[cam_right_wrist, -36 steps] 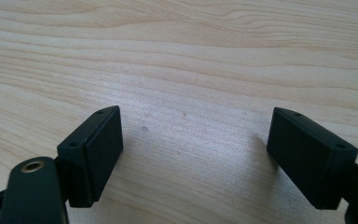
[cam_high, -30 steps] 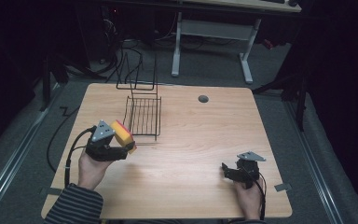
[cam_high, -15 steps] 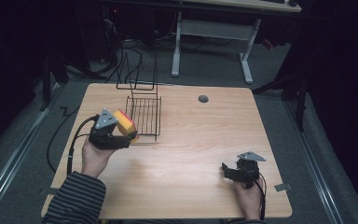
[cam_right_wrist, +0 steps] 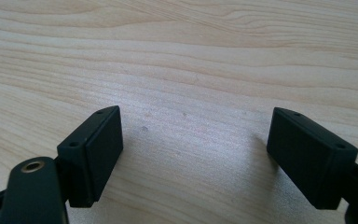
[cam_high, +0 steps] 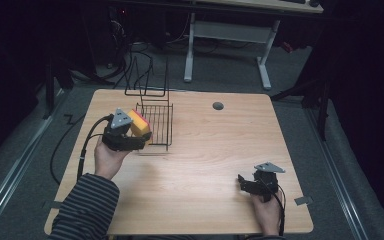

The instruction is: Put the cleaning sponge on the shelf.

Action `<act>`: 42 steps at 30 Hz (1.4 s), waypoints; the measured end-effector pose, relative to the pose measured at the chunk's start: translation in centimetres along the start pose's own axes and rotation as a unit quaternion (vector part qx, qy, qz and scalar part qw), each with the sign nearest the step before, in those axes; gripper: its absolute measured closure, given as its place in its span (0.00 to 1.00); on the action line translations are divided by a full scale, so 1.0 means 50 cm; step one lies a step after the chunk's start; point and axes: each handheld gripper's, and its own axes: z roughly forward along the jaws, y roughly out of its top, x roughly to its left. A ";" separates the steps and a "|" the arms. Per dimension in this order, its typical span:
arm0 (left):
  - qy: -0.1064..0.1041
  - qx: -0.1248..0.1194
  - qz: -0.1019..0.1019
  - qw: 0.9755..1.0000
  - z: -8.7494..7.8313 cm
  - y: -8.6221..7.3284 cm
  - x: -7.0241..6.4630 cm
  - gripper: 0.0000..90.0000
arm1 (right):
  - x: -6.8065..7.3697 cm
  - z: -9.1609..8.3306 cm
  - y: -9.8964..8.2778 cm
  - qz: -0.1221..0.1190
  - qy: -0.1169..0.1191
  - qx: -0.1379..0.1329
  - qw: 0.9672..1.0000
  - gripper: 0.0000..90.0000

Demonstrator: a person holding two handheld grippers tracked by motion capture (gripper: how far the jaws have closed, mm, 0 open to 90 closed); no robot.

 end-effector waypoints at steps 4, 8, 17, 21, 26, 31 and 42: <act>0.005 -0.001 0.001 1.000 0.014 0.004 -0.001 0.26 | 0.000 0.000 0.000 0.000 0.000 0.000 1.000 0.21; 0.011 0.002 -0.007 1.000 0.030 0.001 0.006 0.26 | 0.000 0.000 0.000 0.000 0.000 0.000 1.000 0.21; 0.024 0.002 -0.025 0.999 0.066 -0.005 0.016 0.26 | 0.000 0.000 0.000 0.000 0.000 0.000 1.000 0.21; 0.029 -0.001 -0.031 0.999 0.081 -0.006 0.018 0.26 | 0.000 0.000 0.000 -0.001 0.000 0.000 1.000 0.21; 0.041 0.002 -0.034 0.999 0.104 -0.009 0.022 0.26 | 0.000 0.000 0.000 0.000 0.000 0.000 1.000 0.21; 0.047 0.015 -0.036 0.998 0.131 -0.010 0.025 0.26 | 0.000 0.000 0.000 0.000 0.000 0.000 1.000 0.21; 0.042 0.034 -0.056 0.997 0.180 -0.008 0.025 0.26 | 0.000 0.000 0.000 -0.001 0.000 0.000 1.000 0.21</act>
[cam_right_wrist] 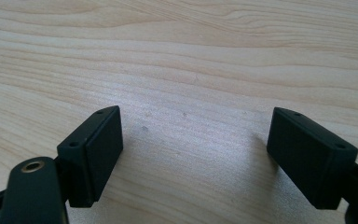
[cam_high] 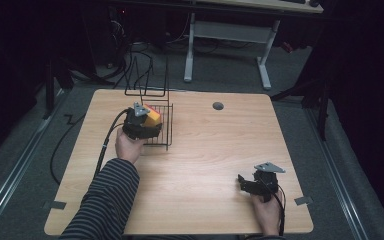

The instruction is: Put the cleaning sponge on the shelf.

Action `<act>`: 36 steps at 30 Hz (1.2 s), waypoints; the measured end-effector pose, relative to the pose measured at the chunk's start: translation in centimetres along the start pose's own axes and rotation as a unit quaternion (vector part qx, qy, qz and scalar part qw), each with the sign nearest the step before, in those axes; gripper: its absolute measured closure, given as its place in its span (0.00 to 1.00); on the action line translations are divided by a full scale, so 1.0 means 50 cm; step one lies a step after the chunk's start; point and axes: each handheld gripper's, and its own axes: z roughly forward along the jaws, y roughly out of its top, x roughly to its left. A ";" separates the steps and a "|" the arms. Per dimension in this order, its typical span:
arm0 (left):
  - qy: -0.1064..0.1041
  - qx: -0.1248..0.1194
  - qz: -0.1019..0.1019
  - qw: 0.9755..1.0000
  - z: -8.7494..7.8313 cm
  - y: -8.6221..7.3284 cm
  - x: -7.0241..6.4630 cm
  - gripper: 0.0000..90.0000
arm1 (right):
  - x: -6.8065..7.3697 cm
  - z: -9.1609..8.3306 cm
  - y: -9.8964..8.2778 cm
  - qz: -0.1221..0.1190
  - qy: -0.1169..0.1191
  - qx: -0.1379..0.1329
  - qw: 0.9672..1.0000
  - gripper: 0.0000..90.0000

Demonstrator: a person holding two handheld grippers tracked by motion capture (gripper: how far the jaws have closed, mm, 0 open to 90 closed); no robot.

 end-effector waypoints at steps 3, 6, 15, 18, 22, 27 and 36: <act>0.003 0.014 -0.002 1.000 0.013 -0.004 0.003 0.26 | 0.000 0.000 0.000 0.001 0.000 0.000 1.000 0.21; 0.007 0.022 -0.006 1.000 0.023 -0.007 0.006 0.26 | 0.000 0.000 0.000 0.001 0.000 0.000 1.000 0.21; 0.008 0.031 -0.008 0.999 0.033 -0.011 0.008 0.26 | 0.000 0.000 0.000 0.000 0.000 0.000 1.000 0.21; 0.008 0.032 -0.011 0.999 0.036 -0.012 0.010 0.26 | 0.000 0.000 0.000 0.001 0.000 0.000 1.000 0.20; 0.006 0.036 -0.013 0.999 0.039 -0.015 0.013 0.25 | 0.000 0.000 0.000 0.001 0.000 0.000 1.000 0.21; 0.004 0.034 -0.015 0.999 0.041 -0.015 0.015 0.25 | 0.000 0.000 0.000 0.001 0.000 0.000 1.000 0.21; -0.002 0.035 -0.023 0.999 0.041 -0.015 0.021 0.25 | 0.000 0.000 0.000 0.001 0.000 0.000 1.000 0.21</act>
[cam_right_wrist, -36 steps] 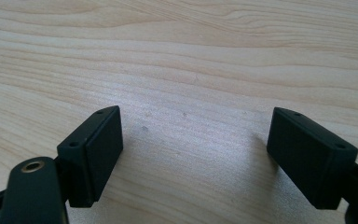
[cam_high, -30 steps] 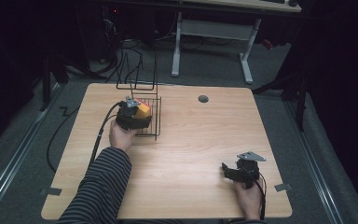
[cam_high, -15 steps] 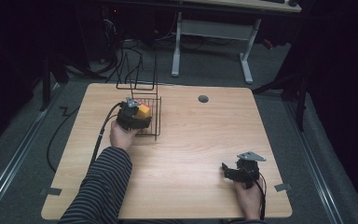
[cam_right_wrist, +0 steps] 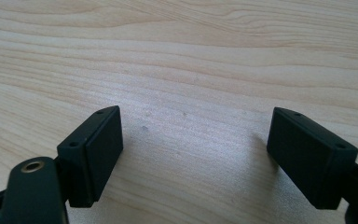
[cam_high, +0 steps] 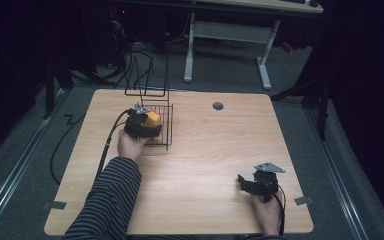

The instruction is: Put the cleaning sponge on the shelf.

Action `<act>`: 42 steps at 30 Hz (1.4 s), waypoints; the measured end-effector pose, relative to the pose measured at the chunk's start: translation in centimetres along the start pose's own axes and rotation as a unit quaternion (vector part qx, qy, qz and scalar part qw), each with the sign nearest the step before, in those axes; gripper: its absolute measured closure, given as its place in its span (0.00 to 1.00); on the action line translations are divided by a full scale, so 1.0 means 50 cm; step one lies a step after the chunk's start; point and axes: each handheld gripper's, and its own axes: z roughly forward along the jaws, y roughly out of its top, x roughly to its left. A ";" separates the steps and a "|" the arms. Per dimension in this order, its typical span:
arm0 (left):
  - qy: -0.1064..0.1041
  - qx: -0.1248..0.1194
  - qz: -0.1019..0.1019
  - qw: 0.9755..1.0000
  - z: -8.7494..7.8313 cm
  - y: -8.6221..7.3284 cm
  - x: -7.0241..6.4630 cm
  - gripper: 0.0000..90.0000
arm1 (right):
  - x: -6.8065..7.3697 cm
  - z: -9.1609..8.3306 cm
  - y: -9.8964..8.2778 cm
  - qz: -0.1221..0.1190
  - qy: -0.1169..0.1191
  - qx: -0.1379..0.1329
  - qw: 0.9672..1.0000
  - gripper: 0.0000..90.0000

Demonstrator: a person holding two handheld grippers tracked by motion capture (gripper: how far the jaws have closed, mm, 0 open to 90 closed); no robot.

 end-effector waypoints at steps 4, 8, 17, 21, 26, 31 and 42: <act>-0.002 -0.002 -0.002 1.000 0.001 0.000 0.002 0.24 | 0.000 0.000 0.000 0.000 0.000 0.000 1.000 0.20; -0.004 0.003 -0.003 1.000 0.002 -0.001 0.004 0.21 | 0.000 0.000 0.000 0.000 0.000 0.000 1.000 0.20; -0.011 0.006 -0.005 1.000 0.004 -0.003 0.006 0.16 | 0.000 0.000 0.000 0.000 0.000 0.000 1.000 0.21; -0.012 0.003 -0.005 1.000 0.001 -0.002 0.004 0.13 | 0.000 0.000 0.000 0.000 0.000 0.000 1.000 0.21; -0.016 0.003 -0.005 1.000 -0.005 -0.001 0.005 0.08 | 0.000 0.000 0.000 -0.001 0.000 0.000 1.000 0.21; -0.014 0.001 0.005 1.000 -0.018 0.002 -0.001 0.03 | 0.000 0.000 0.000 -0.001 0.000 0.000 1.000 0.20; -0.029 -0.011 0.007 1.000 -0.052 -0.007 -0.009 0.00 | 0.000 0.000 0.000 0.000 0.000 0.000 1.000 0.21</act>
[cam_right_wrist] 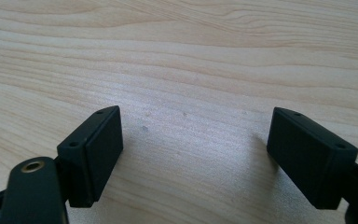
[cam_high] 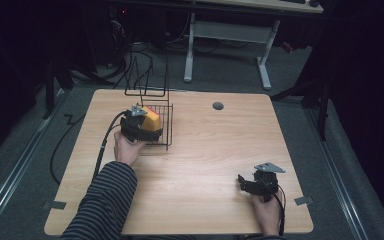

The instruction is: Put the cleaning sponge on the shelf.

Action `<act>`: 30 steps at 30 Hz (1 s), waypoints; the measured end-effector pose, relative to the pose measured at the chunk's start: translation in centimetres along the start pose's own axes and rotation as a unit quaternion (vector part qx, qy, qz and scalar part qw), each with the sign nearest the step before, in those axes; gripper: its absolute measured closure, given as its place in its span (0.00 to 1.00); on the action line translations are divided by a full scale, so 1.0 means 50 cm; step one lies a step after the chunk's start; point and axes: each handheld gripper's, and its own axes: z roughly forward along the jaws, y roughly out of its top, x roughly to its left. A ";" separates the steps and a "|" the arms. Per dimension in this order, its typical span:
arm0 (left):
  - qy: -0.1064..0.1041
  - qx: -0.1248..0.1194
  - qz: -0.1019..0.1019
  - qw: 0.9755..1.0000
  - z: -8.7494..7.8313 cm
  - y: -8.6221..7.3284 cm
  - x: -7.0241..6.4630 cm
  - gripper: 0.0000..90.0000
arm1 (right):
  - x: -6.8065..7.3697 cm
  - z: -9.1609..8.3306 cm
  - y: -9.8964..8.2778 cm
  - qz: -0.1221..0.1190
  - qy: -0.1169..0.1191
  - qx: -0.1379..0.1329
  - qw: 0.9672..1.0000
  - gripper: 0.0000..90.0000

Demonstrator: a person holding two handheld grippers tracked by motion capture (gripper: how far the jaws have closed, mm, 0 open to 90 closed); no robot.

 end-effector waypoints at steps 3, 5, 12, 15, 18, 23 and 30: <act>-0.003 -0.002 0.003 1.000 -0.012 -0.002 -0.001 0.00 | 0.000 0.000 0.000 0.000 0.000 0.000 1.000 0.21; -0.006 -0.007 0.003 1.000 -0.021 -0.004 -0.002 0.00 | 0.000 0.000 0.000 0.000 0.000 0.000 1.000 0.21; -0.015 -0.014 -0.004 1.000 -0.046 -0.012 0.002 0.00 | 0.000 0.000 0.000 0.000 0.000 0.000 1.000 0.20; -0.017 -0.021 -0.010 1.000 -0.056 -0.015 0.005 0.00 | 0.000 0.000 0.000 0.000 0.000 0.000 1.000 0.21; -0.019 -0.024 -0.010 0.999 -0.067 -0.018 0.006 0.01 | 0.000 0.000 0.000 0.000 0.000 0.000 1.000 0.21; -0.025 -0.028 -0.015 0.999 -0.084 -0.021 0.009 0.01 | 0.000 0.000 0.000 0.000 0.000 0.000 1.000 0.20; -0.021 -0.036 -0.014 0.999 -0.110 -0.029 0.014 0.02 | 0.000 0.000 0.000 0.000 0.000 0.000 1.000 0.20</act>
